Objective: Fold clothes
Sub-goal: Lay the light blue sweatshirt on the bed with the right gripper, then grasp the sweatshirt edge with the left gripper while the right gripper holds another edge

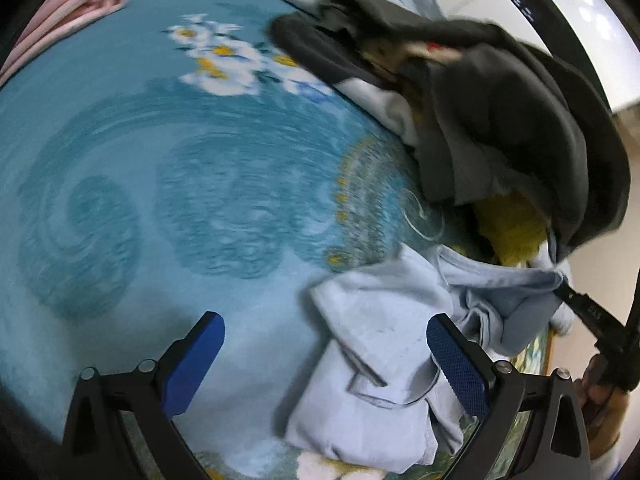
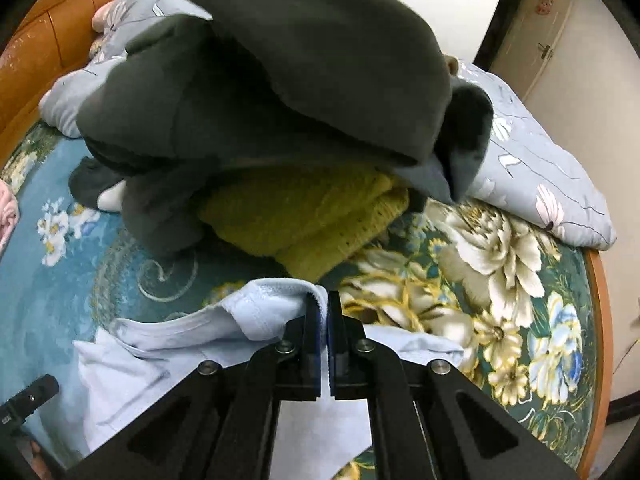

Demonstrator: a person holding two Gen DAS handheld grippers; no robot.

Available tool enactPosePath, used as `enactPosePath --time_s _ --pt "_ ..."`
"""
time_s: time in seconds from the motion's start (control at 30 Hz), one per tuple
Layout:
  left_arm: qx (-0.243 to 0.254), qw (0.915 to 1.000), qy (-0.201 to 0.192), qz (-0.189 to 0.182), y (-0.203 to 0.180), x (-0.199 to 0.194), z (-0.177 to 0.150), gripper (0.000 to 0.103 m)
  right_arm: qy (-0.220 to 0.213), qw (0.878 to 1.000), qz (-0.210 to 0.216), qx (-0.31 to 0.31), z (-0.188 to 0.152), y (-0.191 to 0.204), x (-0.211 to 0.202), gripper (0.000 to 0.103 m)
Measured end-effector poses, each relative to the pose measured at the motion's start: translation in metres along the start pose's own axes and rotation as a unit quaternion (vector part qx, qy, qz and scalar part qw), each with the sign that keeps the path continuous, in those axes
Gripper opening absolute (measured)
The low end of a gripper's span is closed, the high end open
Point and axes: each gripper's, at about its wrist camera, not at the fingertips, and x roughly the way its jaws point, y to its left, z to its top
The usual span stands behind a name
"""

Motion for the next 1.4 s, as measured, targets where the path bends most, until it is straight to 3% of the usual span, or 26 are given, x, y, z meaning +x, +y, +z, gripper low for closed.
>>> enactPosePath --time_s 0.07,0.13,0.2,0.23,0.27,0.3,0.37,0.57,0.63,0.77,0.93,0.97,1.0,1.1,1.23,1.3,1.4 --pt "0.022 0.9997 0.009 0.002 -0.01 0.009 0.0 0.101 0.009 1.0 0.004 0.0 -0.006 -0.001 0.003 0.002" --pt "0.046 0.9987 0.019 0.007 -0.02 0.02 -0.001 0.09 0.017 1.0 0.011 -0.005 -0.008 0.001 0.007 0.002" --pt "0.059 0.9978 0.029 0.011 -0.025 0.027 -0.002 0.055 0.021 1.0 0.013 -0.011 -0.009 0.002 0.01 0.002" --pt "0.06 0.9975 0.035 0.009 -0.026 0.03 -0.003 0.045 0.023 1.0 0.014 -0.014 -0.009 0.003 0.011 0.002" --pt "0.062 0.9973 0.04 0.007 -0.026 0.032 -0.003 0.028 0.024 0.999 0.015 -0.017 -0.009 0.003 0.013 0.002" --pt "0.063 0.9971 0.041 0.007 -0.026 0.033 -0.004 0.016 0.026 0.999 0.016 -0.02 -0.009 0.004 0.014 0.002" --pt "0.065 0.997 0.043 0.003 -0.024 0.033 -0.005 0.002 0.03 0.999 0.02 -0.02 -0.009 0.006 0.017 0.002" --pt "0.059 0.9945 0.012 -0.085 -0.025 0.001 -0.006 0.0 0.039 0.999 0.034 -0.017 -0.008 0.008 0.025 0.002" --pt "0.047 0.9965 0.003 -0.07 -0.019 -0.005 -0.004 0.0 0.041 0.998 0.038 -0.016 -0.009 0.009 0.026 0.002" --pt "0.011 0.999 0.039 -0.019 0.002 0.007 -0.005 0.002 0.046 0.998 0.046 -0.011 -0.011 0.01 0.03 0.002" --pt "-0.044 0.9961 0.068 -0.035 0.018 0.022 -0.008 0.005 0.054 0.997 0.059 -0.001 -0.013 0.008 0.034 0.002" --pt "-0.048 0.9958 0.069 -0.035 0.018 0.025 -0.007 0.013 0.055 0.997 0.06 0.001 -0.013 0.007 0.035 0.002" --pt "-0.05 0.9954 0.074 -0.033 0.017 0.029 -0.008 0.029 0.056 0.996 0.062 0.003 -0.013 0.006 0.035 0.002" --pt "-0.055 0.9947 0.08 -0.034 0.013 0.037 -0.009 0.036 0.057 0.996 0.067 0.01 -0.013 0.003 0.036 0.002" --pt "-0.057 0.9955 0.069 -0.03 0.006 0.04 -0.007 0.03 0.065 0.995 0.075 0.02 -0.014 0.0 0.038 0.002" --pt "-0.032 0.9974 0.061 -0.02 -0.003 0.038 -0.008 0.006 0.066 0.995 0.077 0.023 -0.015 0.0 0.038 0.002" --pt "0.015 0.9992 0.034 -0.016 -0.016 0.025 -0.011 0.004 0.064 0.995 0.078 0.023 -0.015 0.0 0.035 0.002"
